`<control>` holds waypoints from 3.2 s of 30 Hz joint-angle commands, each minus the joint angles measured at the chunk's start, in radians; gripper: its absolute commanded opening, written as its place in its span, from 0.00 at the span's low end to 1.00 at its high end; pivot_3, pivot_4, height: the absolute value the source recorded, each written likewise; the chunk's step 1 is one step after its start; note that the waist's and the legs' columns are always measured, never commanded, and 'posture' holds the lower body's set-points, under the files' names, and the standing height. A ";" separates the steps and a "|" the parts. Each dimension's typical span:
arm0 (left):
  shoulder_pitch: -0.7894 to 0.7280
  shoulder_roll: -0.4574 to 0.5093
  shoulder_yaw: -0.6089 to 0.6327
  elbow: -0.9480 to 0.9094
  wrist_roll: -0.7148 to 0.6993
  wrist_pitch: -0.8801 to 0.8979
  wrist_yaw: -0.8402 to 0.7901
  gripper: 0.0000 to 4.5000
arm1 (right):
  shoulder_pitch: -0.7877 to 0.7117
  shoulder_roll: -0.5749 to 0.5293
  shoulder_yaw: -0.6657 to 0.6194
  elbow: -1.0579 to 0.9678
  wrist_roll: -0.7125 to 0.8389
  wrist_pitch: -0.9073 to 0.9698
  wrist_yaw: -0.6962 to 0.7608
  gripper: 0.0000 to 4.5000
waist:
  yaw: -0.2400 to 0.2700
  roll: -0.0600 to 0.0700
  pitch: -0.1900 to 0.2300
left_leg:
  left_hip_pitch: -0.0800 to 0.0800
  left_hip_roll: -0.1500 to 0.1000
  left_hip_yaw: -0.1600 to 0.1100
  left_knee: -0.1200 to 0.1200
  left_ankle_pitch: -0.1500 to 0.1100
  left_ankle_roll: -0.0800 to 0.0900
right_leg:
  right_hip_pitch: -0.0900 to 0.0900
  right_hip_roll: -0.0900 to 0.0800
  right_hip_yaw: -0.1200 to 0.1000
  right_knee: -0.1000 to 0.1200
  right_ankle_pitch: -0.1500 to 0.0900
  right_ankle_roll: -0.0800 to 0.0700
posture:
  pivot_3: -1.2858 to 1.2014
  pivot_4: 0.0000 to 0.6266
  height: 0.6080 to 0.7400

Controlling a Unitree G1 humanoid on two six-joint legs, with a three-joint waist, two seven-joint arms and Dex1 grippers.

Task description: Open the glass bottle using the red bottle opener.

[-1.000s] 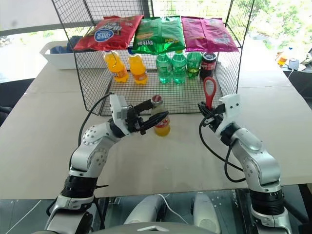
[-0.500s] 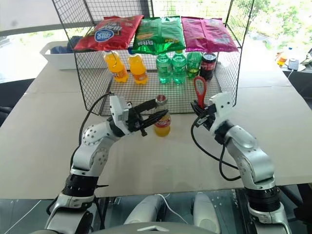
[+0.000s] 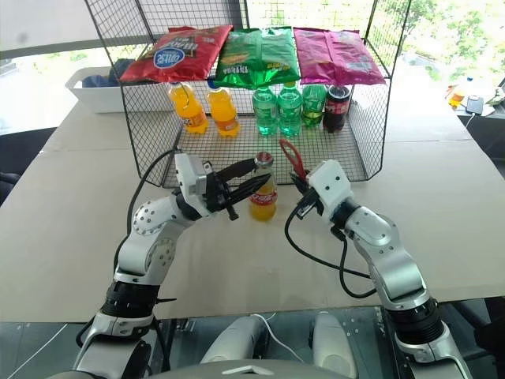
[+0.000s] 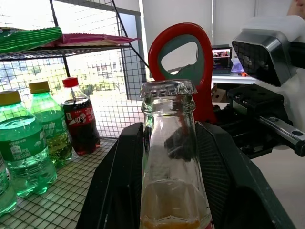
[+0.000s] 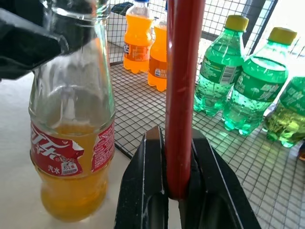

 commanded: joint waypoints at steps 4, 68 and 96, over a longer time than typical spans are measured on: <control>0.012 0.013 -0.002 0.010 0.015 0.005 0.014 0.32 | -0.037 0.014 0.068 0.103 -0.243 -0.172 -0.107 0.00 | 0.000 0.000 0.000 | 0.000 0.000 0.000 0.000 0.000 0.000 | 0.000 0.000 0.000 0.000 0.000 0.000 | 0.52 0.24 1.00; 0.020 0.015 -0.003 0.013 -0.004 0.042 0.050 0.32 | -0.364 -0.076 0.059 0.560 -0.624 -0.800 -0.266 0.00 | -0.002 0.000 -0.001 | 0.002 0.001 0.001 -0.001 0.000 -0.001 | 0.001 0.001 0.001 0.000 0.000 0.000 | 0.52 0.24 1.00; 0.028 0.015 0.000 0.016 0.002 0.014 0.071 0.32 | -0.491 -0.111 -0.039 0.581 -0.494 -0.778 -0.204 0.00 | -0.002 0.000 0.000 | 0.001 0.001 0.001 -0.002 0.000 -0.001 | 0.001 0.001 0.002 -0.001 0.000 0.000 | 0.52 0.24 1.00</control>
